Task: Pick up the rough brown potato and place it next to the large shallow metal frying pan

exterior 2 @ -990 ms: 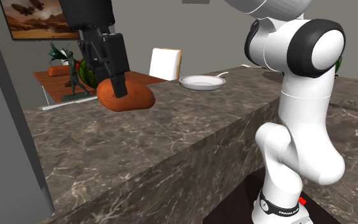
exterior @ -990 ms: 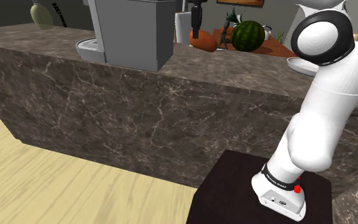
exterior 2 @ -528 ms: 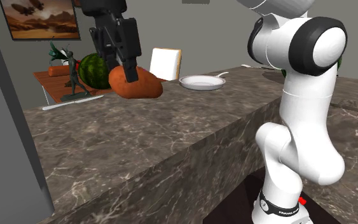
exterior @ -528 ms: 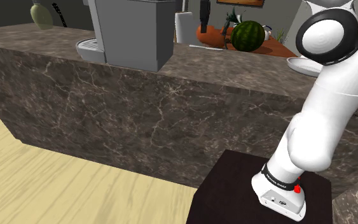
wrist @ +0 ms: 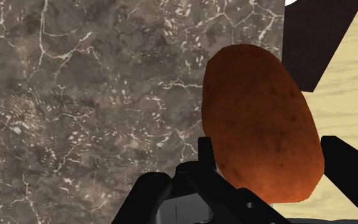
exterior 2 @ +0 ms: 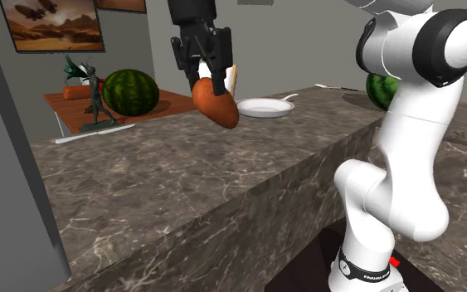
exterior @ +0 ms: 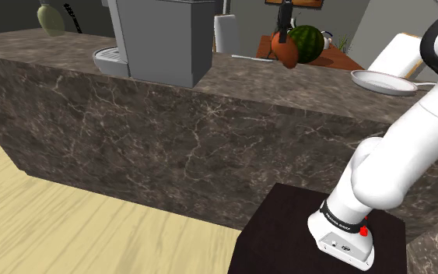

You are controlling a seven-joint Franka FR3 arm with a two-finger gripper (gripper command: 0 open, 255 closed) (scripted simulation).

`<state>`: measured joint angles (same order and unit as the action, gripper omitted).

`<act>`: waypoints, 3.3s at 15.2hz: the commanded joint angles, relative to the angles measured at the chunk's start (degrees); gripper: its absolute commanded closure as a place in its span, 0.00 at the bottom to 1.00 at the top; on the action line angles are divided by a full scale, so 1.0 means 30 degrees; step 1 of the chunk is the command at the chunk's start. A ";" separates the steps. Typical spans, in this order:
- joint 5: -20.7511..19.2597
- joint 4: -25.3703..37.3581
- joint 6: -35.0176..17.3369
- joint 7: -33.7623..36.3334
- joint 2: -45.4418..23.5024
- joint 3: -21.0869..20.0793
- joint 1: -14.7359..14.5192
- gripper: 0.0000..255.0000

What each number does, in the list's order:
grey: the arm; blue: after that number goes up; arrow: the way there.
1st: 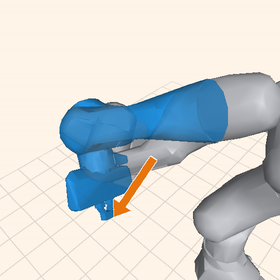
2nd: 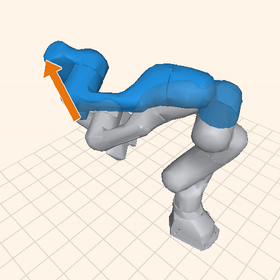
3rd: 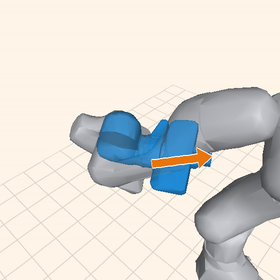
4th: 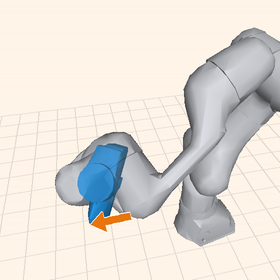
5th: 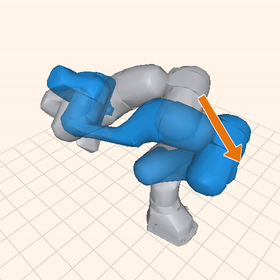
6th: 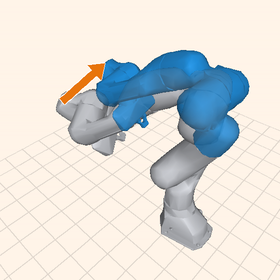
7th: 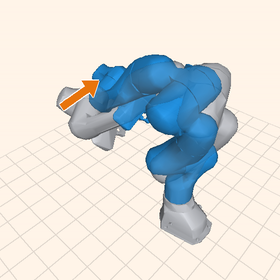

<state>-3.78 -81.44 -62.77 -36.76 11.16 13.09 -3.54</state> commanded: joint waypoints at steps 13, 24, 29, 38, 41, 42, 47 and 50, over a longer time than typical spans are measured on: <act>-0.3350 -0.5003 0.0634 -0.4603 0.6324 0.2379 0.1630 1.00; -0.6841 -0.5535 0.1684 -0.9216 0.9165 0.5123 0.2578 1.00; -0.8447 -0.5456 0.1795 -1.1271 1.0001 0.6491 0.2820 1.00; -0.8776 -0.8978 0.0006 -1.0427 1.1715 0.6589 0.3255 1.00; -0.8915 -1.0056 -0.0572 -1.0194 1.2216 0.6685 0.3389 1.00; -0.8965 -1.0406 -0.0763 -1.0120 1.2376 0.6723 0.3432 1.00; -0.9238 -1.2095 -0.1714 -0.9779 1.3123 0.6957 0.3651 1.00; -0.9424 -1.3062 -0.2280 -0.9594 1.3532 0.7132 0.3780 1.00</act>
<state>-31.96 -119.24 -69.14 -65.73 51.38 34.11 7.67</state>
